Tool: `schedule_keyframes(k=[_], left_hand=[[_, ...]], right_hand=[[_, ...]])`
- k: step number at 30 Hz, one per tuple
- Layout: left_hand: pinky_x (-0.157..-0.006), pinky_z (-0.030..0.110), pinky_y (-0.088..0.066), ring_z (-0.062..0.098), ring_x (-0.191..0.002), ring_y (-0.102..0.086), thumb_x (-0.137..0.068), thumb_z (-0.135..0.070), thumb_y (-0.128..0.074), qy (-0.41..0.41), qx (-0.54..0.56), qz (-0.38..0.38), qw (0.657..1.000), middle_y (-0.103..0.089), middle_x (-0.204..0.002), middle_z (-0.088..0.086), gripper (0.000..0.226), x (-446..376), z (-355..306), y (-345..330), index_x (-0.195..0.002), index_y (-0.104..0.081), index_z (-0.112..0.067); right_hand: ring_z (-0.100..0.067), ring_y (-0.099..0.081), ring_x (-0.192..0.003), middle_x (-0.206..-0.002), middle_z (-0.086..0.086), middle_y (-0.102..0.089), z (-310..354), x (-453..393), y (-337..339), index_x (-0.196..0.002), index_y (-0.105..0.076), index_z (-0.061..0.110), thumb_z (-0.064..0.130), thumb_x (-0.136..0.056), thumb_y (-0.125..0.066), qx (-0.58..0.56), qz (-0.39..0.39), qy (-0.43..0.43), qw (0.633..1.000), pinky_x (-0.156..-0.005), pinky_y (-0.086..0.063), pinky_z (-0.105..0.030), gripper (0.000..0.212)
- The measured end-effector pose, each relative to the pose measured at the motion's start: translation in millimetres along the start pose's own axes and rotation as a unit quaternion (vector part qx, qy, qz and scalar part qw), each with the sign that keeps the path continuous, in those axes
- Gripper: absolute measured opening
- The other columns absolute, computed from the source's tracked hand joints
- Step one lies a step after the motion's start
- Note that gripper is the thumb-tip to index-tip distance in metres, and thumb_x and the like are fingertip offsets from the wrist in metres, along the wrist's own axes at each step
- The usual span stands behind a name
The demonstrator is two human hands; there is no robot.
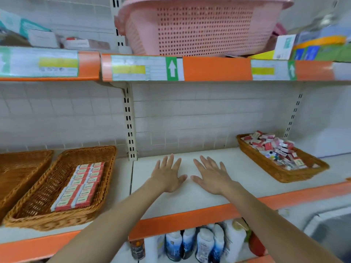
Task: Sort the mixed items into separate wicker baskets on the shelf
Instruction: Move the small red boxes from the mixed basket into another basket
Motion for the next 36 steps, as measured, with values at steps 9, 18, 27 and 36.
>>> schedule_keyframes(k=[9,18,27,36], left_hand=[[-0.12,0.042,0.005,0.025,-0.148,0.01,-0.1,-0.055,-0.016,-0.053,0.023,0.007,0.998,0.012,-0.161,0.008,0.068,-46,-68,8,-0.153,0.01,-0.02],[-0.12,0.04,0.001,0.025,-0.149,0.005,-0.101,-0.052,-0.017,-0.081,0.06,-0.032,0.994,0.006,-0.161,0.008,0.066,-97,-182,32,-0.154,0.003,-0.017],[-0.12,0.037,-0.009,0.024,-0.148,-0.009,-0.101,-0.05,-0.026,-0.115,0.111,-0.062,0.985,-0.008,-0.161,0.009,0.066,-137,-276,41,-0.154,-0.01,-0.014],[-0.112,0.04,-0.025,0.034,-0.138,-0.027,-0.099,-0.048,-0.036,-0.103,0.096,-0.091,0.986,-0.029,-0.151,0.015,0.063,-186,-293,58,-0.15,-0.024,-0.013]], right_hand=[[-0.022,0.013,-0.148,-0.162,-0.001,0.013,-74,1,2,-0.155,0.004,0.024,0.051,-0.102,-0.018,0.002,-0.029,-0.066,0.997,-0.118,0.004,-0.052,0.063],[-0.024,0.012,-0.148,-0.162,-0.002,0.012,-195,12,18,-0.155,0.002,0.025,0.051,-0.102,-0.02,-0.001,-0.046,-0.074,0.996,-0.118,0.0,-0.051,0.063],[-0.022,0.0,-0.149,-0.162,-0.002,0.003,-303,22,19,-0.155,-0.002,0.023,0.048,-0.103,-0.021,-0.012,-0.053,-0.096,0.994,-0.119,-0.005,-0.047,0.061],[-0.027,-0.039,-0.127,-0.139,-0.011,-0.043,-352,32,29,-0.138,-0.037,0.01,0.039,-0.102,-0.032,-0.004,-0.099,-0.155,0.983,-0.102,-0.034,-0.037,0.047]])
Point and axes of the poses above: each hand's wrist, its own x-axis away from the middle knuckle, its own y-axis out of the back of the hand, z = x × y, the point moved 4 cm from there along -x, towards the middle knuckle
